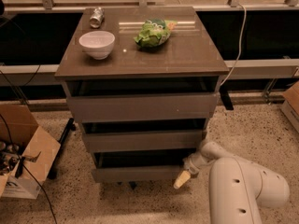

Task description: Open bottom drawer

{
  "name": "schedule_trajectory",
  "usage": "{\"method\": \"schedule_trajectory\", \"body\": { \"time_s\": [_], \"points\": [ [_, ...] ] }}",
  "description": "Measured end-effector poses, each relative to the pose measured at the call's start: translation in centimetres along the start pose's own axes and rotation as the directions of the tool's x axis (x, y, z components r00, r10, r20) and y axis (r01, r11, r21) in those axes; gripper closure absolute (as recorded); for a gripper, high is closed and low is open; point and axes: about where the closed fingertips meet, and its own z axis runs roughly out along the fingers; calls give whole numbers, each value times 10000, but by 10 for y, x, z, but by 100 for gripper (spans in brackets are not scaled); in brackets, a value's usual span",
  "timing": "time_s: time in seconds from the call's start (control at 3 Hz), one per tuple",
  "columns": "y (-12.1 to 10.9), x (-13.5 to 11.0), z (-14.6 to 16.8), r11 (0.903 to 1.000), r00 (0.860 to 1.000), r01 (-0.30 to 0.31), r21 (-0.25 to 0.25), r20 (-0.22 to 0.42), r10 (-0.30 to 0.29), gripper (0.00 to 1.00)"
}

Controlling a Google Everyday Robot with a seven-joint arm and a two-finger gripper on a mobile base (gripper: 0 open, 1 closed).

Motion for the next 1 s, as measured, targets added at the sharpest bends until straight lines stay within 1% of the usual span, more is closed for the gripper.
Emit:
{"method": "schedule_trajectory", "body": {
  "time_s": [0.33, 0.67, 1.0],
  "points": [
    [11, 15, 7, 9985, 9993, -266, -478, -256, 254, 19],
    [15, 21, 8, 9972, 9987, -301, -688, -427, 272, 42],
    [16, 21, 7, 9972, 9987, -302, -689, -428, 273, 70]
  ]
}}
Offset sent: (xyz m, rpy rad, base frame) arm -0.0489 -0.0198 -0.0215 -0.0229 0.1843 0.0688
